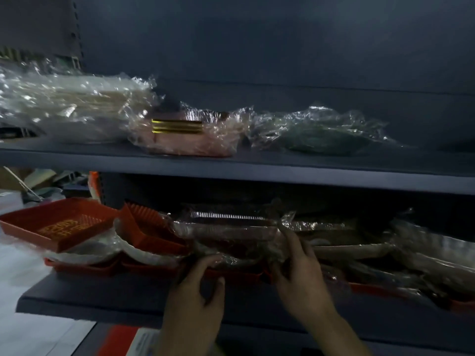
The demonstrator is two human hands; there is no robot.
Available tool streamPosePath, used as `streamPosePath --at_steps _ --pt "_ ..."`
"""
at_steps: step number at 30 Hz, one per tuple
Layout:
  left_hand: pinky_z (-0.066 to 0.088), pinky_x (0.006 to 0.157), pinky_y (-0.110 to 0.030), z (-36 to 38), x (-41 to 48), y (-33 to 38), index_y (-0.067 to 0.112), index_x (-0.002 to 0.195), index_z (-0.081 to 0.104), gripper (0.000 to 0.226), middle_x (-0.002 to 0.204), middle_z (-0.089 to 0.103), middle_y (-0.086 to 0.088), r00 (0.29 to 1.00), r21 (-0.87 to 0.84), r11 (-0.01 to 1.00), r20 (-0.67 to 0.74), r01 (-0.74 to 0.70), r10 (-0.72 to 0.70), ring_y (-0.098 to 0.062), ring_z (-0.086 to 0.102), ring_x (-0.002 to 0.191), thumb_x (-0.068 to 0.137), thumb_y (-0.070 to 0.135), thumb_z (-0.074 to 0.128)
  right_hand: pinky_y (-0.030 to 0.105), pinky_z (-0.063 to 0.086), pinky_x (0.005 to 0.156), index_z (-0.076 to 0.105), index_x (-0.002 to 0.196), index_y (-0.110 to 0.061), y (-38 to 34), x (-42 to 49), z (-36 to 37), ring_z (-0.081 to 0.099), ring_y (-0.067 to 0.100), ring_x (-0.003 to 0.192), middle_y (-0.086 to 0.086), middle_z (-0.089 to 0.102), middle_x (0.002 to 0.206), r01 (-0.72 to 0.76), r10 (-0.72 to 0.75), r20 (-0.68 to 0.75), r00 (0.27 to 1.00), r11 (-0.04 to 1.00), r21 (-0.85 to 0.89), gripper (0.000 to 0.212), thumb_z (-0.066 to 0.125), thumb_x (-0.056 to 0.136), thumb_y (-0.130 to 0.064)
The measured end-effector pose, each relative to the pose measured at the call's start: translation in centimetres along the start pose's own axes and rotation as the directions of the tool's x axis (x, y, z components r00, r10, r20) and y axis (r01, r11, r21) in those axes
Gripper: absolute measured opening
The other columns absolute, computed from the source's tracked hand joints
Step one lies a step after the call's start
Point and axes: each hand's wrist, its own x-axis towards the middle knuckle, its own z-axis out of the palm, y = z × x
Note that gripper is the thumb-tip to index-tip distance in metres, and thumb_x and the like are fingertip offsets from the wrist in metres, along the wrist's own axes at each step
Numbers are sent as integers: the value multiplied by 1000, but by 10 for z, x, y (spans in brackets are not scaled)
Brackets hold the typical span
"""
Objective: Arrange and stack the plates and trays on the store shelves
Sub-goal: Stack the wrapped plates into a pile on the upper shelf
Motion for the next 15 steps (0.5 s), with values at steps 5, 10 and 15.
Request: streamPosePath --at_steps 5,10,15 --pt "55 104 -33 26 12 1 64 128 57 61 140 52 28 999 -23 999 9 -35 36 -7 61 127 91 20 79 28 48 103 26 157 -59 10 15 20 54 6 114 -11 39 139 -32 37 -56 998 997 76 84 66 100 -13" --pt "57 100 -28 30 30 -3 58 135 57 57 143 53 20 999 13 999 -23 -47 47 -13 61 127 94 22 74 18 48 87 35 154 -56 16 37 34 54 4 96 -1 39 138 8 -7 -69 998 1000 8 68 54 105 -13" --pt "56 85 -12 36 37 -9 54 138 60 53 137 66 17 1000 -90 996 16 11 -9 -6 69 116 99 20 72 6 44 81 57 130 -42 17 41 44 51 -5 96 -2 39 122 61 -55 -150 987 998 34 31 56 107 -22"
